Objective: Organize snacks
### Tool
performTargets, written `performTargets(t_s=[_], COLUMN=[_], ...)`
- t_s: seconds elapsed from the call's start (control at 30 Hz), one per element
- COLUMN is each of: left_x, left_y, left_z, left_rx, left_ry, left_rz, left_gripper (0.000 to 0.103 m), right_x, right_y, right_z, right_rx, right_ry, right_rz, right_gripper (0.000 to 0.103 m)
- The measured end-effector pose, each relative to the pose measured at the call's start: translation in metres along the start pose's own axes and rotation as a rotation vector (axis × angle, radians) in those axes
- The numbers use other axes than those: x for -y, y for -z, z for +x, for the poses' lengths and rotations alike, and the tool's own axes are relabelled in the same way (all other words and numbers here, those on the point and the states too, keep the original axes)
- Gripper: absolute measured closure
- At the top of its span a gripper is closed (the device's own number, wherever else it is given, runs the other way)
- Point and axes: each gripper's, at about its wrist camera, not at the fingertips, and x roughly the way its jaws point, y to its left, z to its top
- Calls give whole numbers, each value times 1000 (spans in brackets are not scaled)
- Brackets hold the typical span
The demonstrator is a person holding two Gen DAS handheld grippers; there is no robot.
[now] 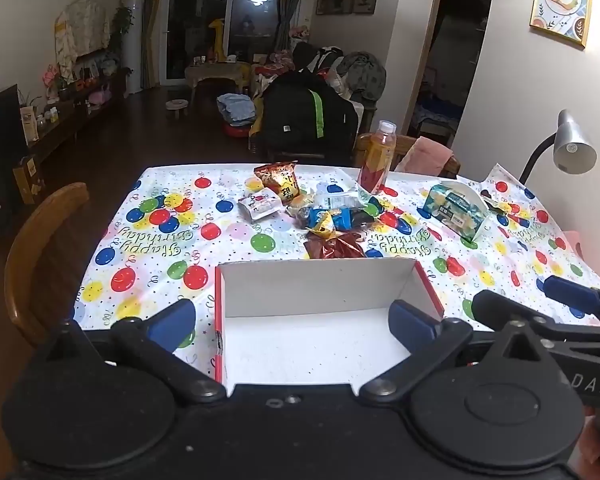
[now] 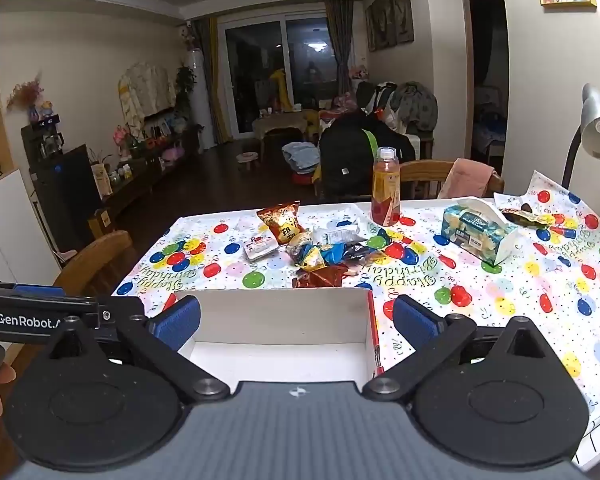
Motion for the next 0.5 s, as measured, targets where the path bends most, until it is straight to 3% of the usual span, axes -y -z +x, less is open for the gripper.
performTargets(t_s=[0.5], left_x=[-1], left_y=[0], left_z=[-4], left_rx=[1], left_ry=[2], left_rz=[2], left_gripper=[0], right_x=[0], right_y=[0], right_z=[-2], right_rx=[1], right_ry=[17], right_rz=[-17], right_gripper=[0])
